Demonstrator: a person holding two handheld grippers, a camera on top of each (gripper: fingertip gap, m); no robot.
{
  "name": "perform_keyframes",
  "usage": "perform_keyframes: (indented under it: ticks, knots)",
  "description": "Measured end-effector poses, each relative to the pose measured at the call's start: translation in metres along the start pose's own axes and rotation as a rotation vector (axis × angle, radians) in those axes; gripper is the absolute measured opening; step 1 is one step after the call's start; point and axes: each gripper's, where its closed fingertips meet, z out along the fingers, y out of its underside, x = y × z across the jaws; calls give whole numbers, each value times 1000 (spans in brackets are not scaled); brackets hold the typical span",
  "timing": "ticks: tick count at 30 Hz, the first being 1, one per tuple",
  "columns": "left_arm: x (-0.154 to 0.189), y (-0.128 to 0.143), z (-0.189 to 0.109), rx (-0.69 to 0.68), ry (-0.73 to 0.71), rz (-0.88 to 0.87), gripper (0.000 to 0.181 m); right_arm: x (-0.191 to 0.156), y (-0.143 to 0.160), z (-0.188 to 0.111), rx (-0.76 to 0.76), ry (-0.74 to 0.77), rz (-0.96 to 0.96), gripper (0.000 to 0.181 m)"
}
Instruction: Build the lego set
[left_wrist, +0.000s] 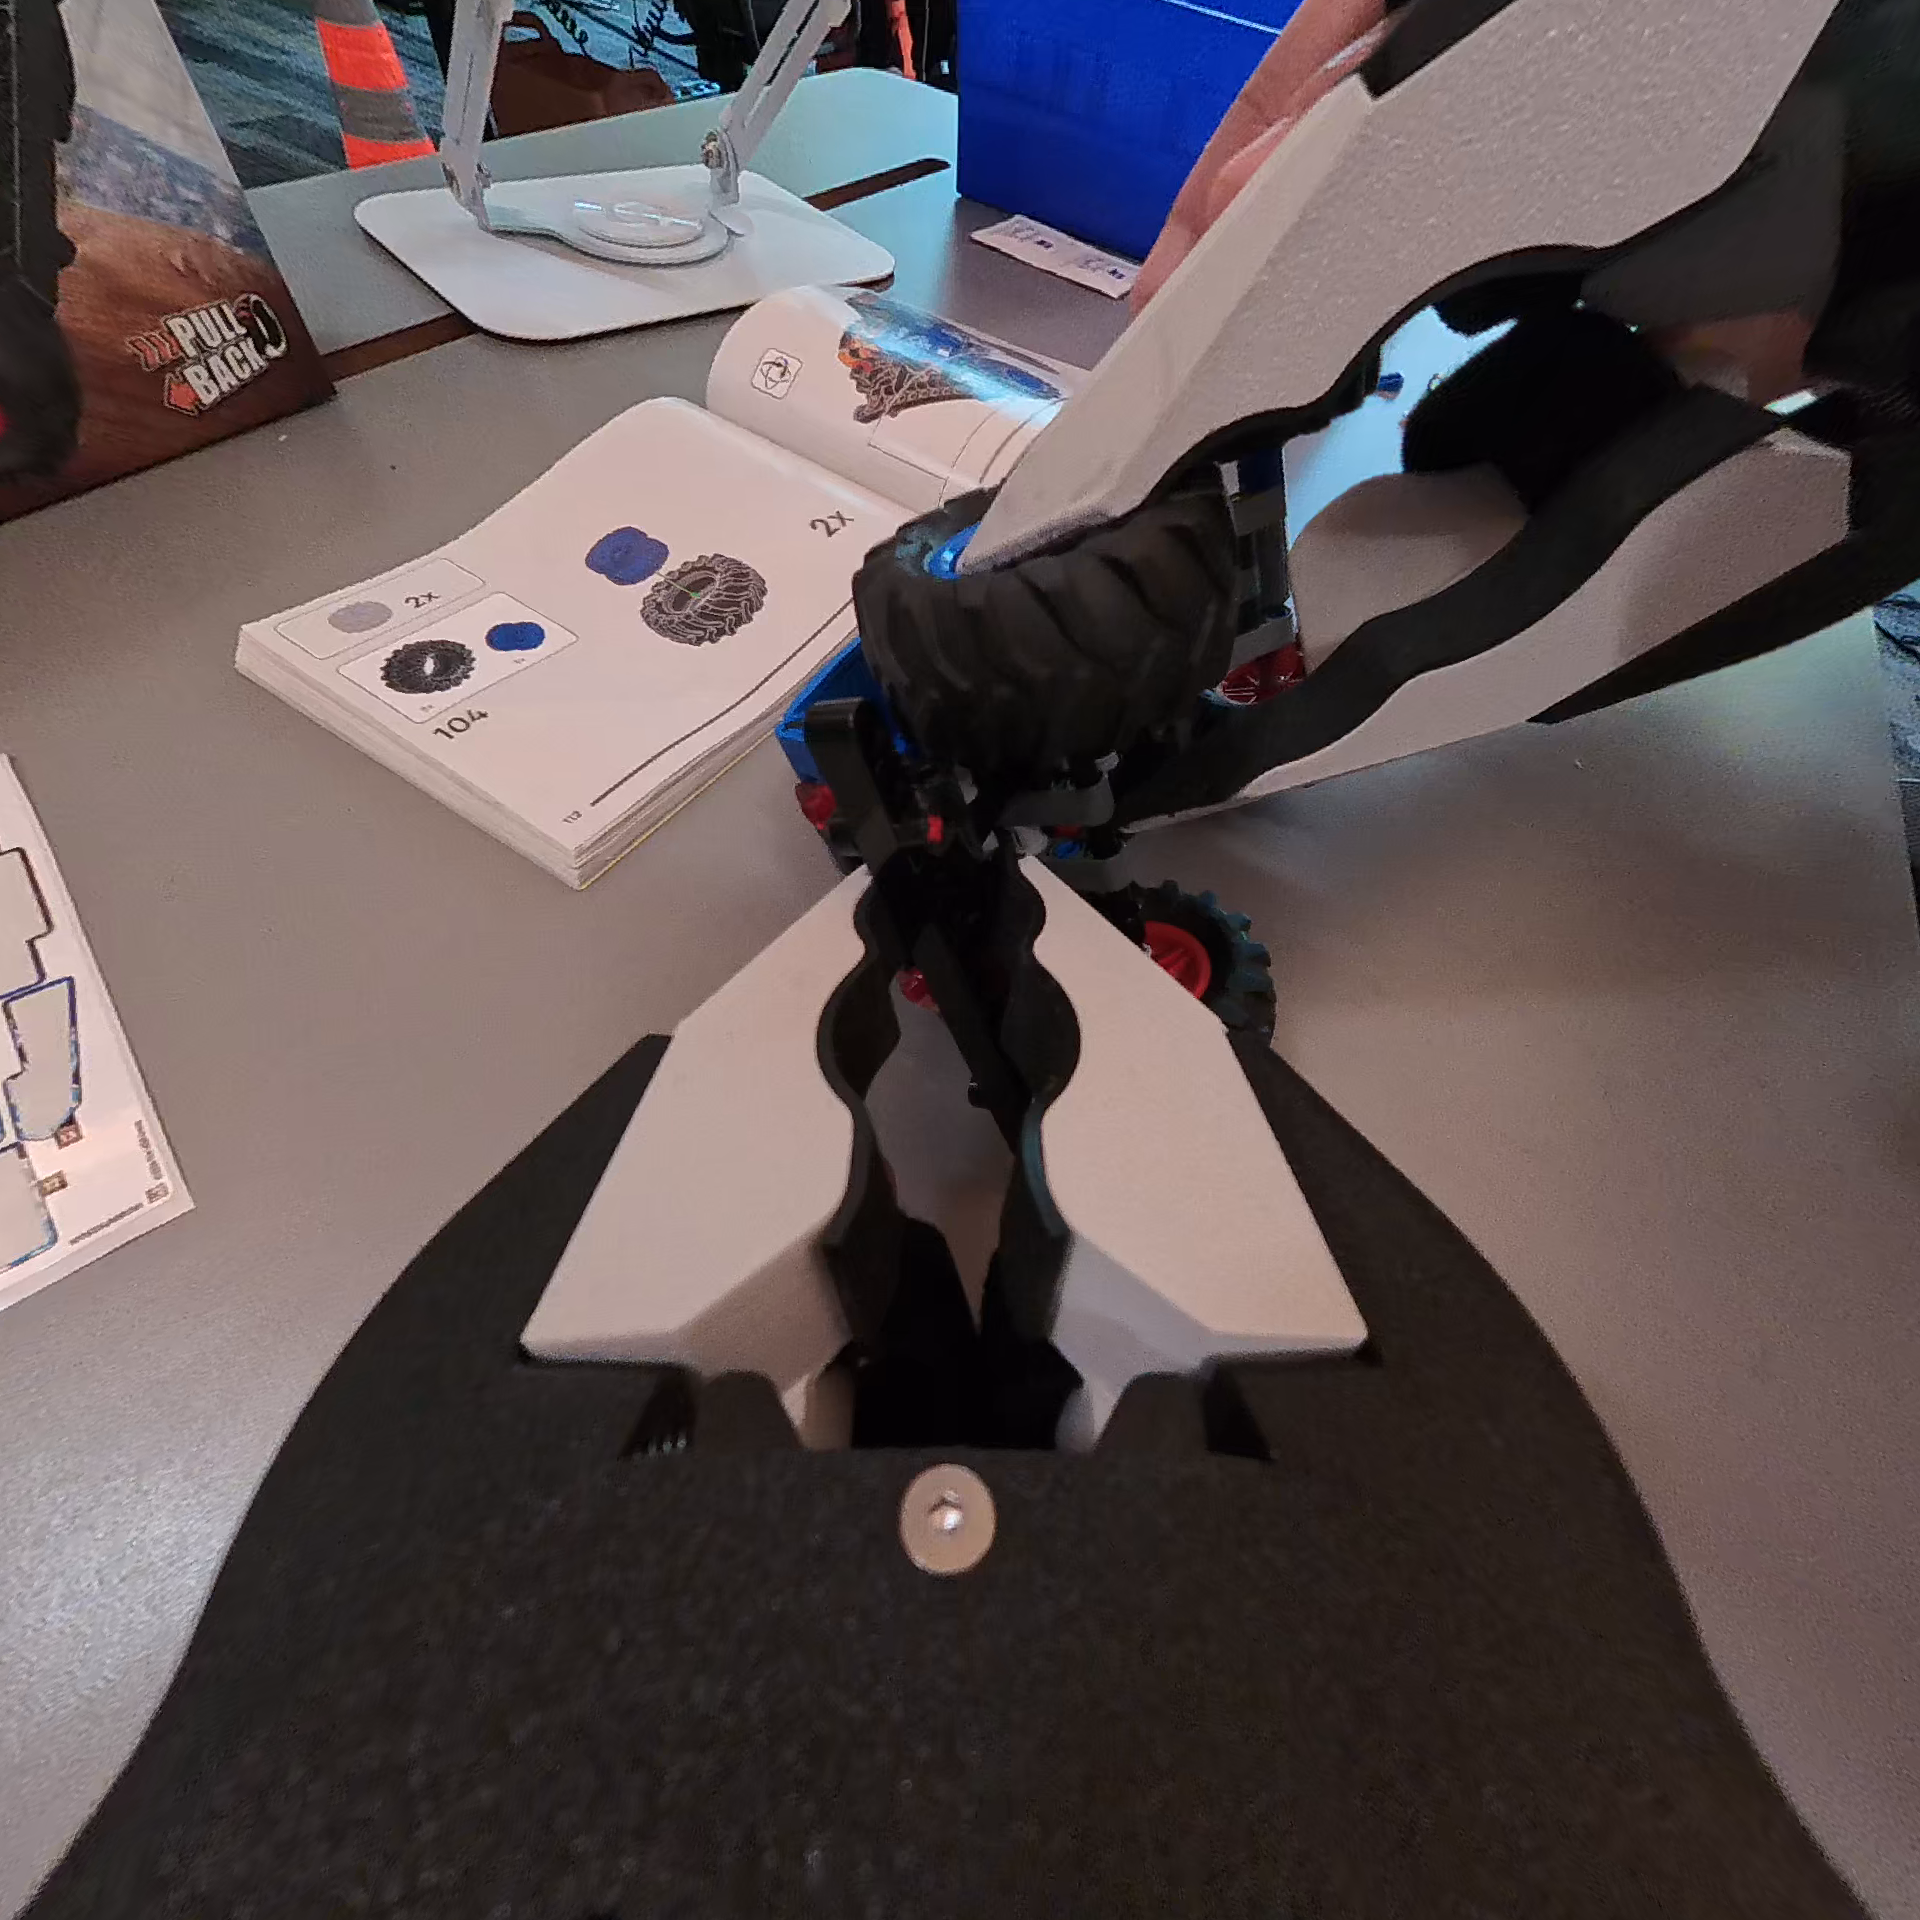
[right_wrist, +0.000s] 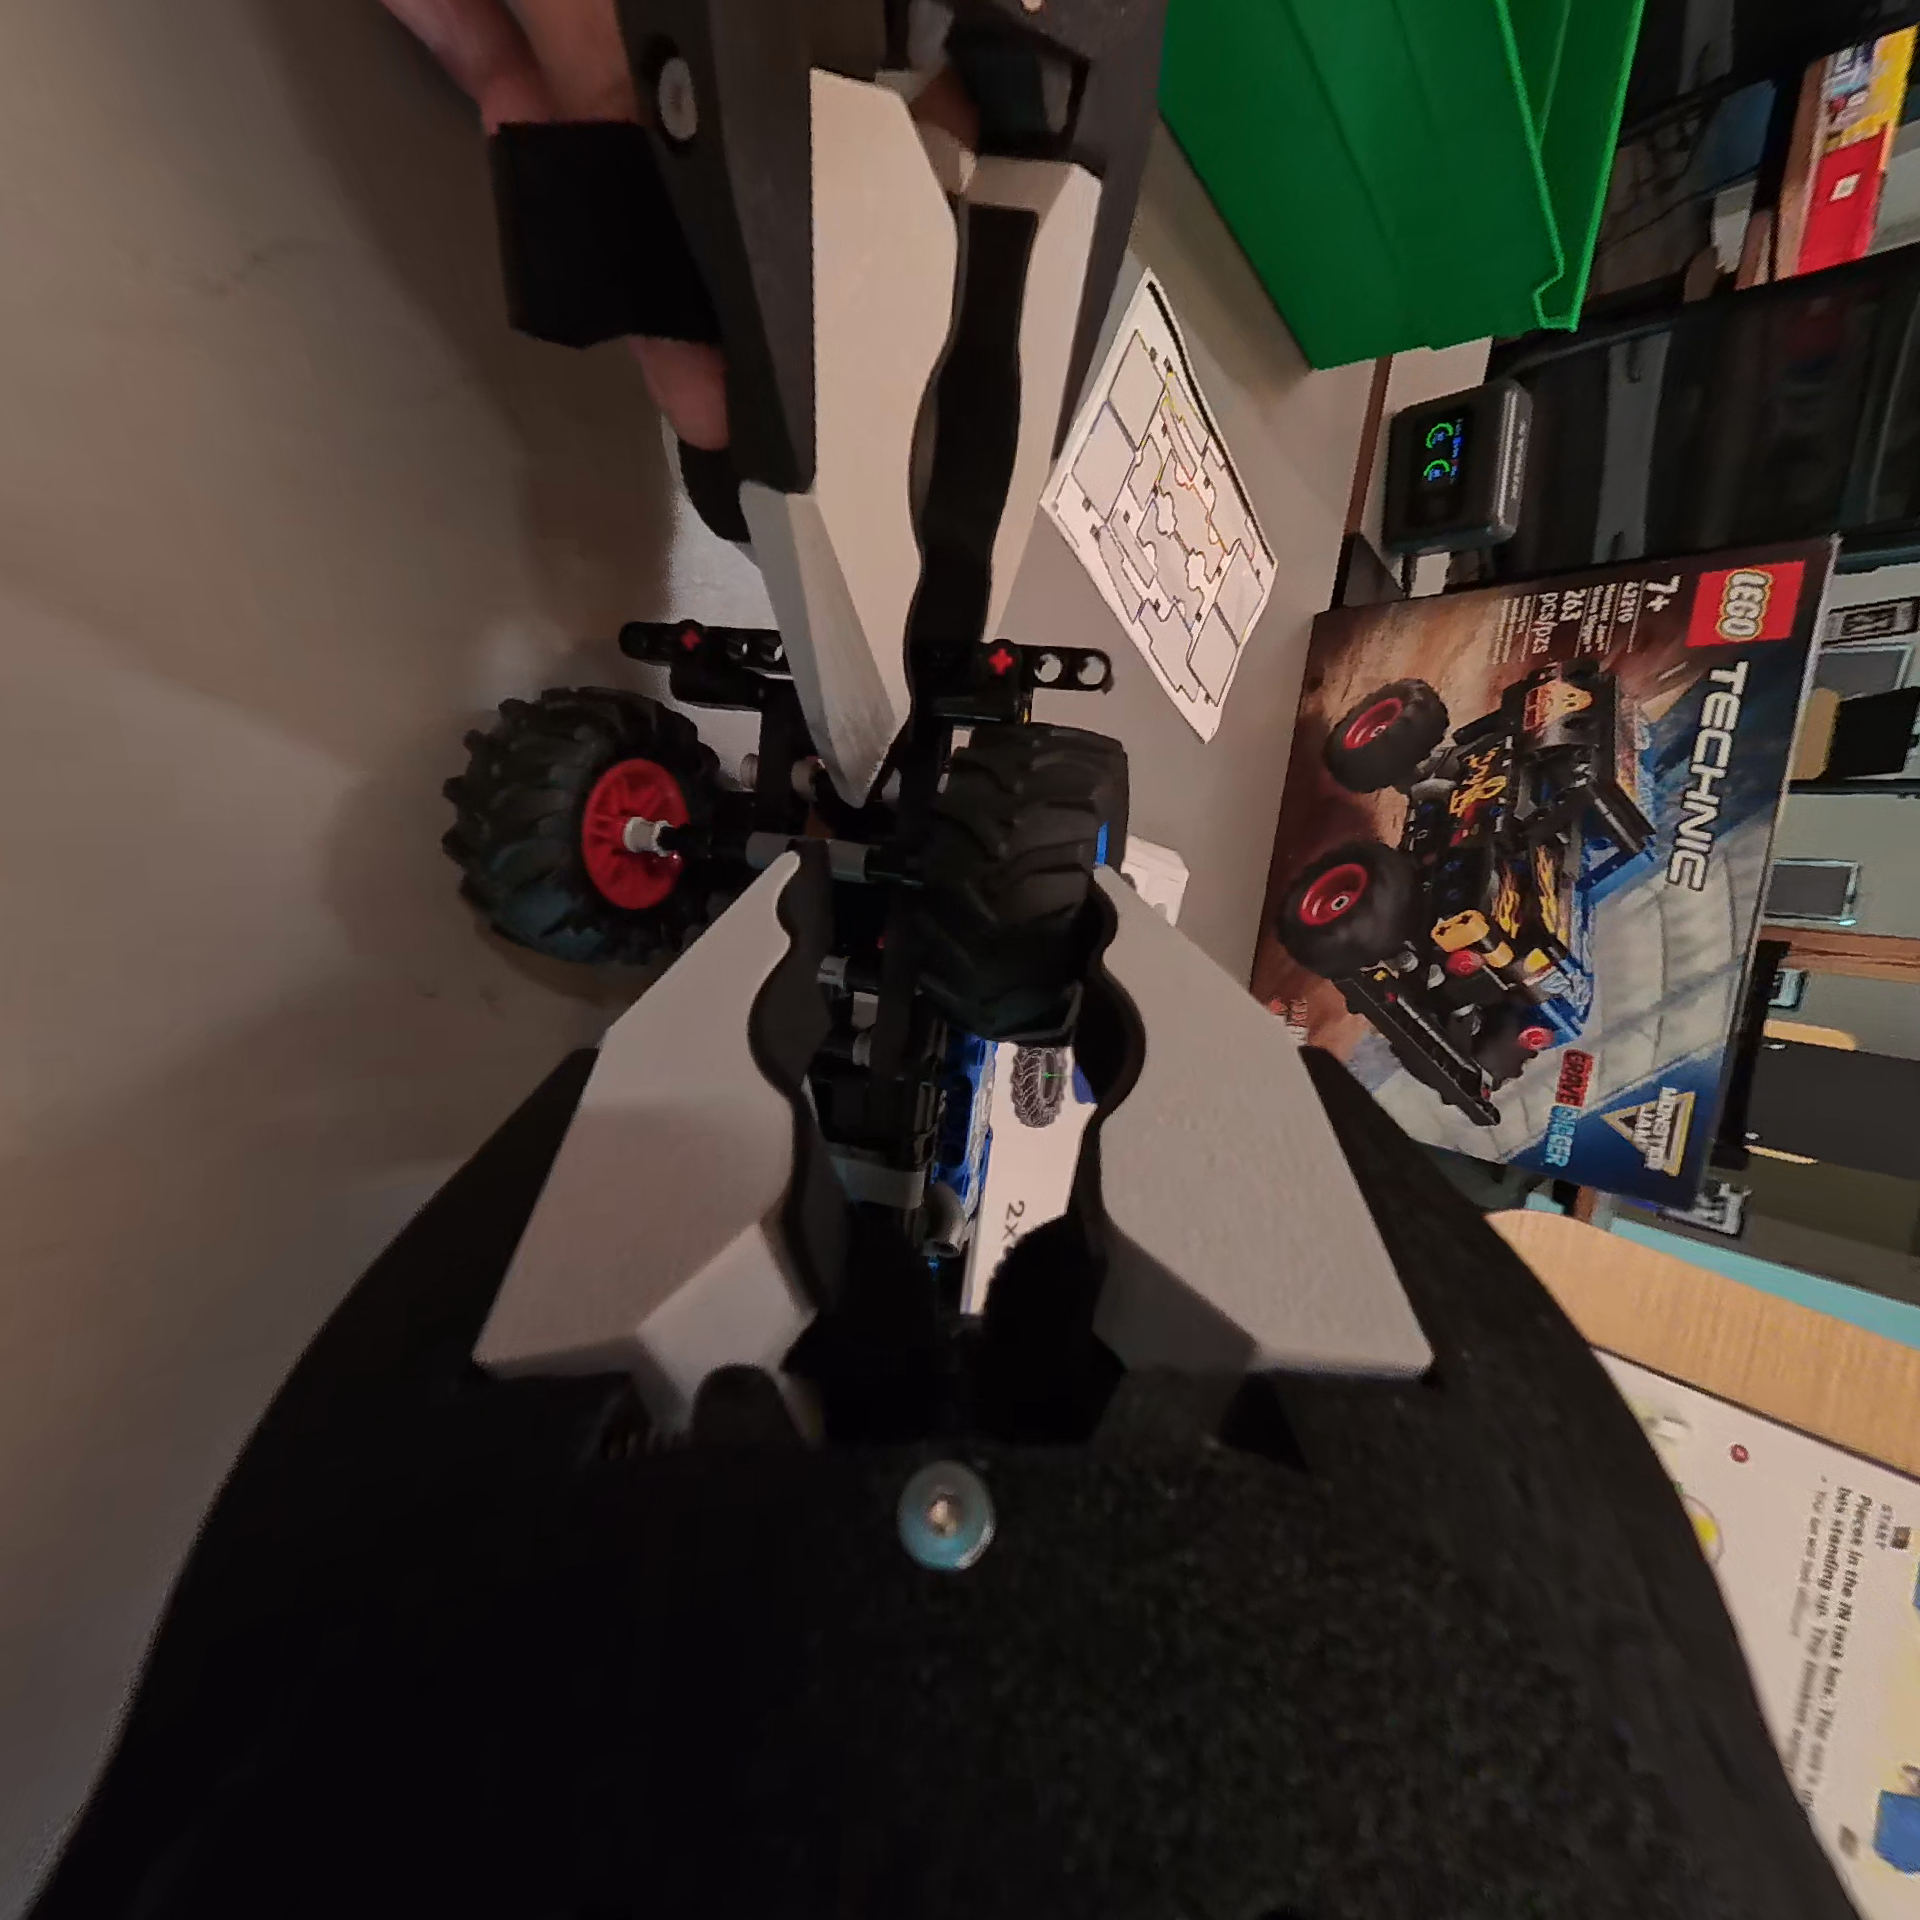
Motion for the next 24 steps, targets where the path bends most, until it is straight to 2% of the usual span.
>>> perform_keyframes:
  ticks: [1,9,14,18,24]
  knots:
    - [0,0,0,-2,-1,-1,14,0,0,0,-6,-7,11,45]
    - [4,3,-1,-17,23,14,12,0,-3,-6,22,32,48,46]
    - [5,5,-2,-26,42,-14,11,-9,0,-20,-5,31,89,69]
    - [7,5,-2,-28,44,-5,11,-28,1,-25,-20,16,177,106]
    - [15,5,0,-22,32,91,10,-34,-4,-10,-84,154,6,114]
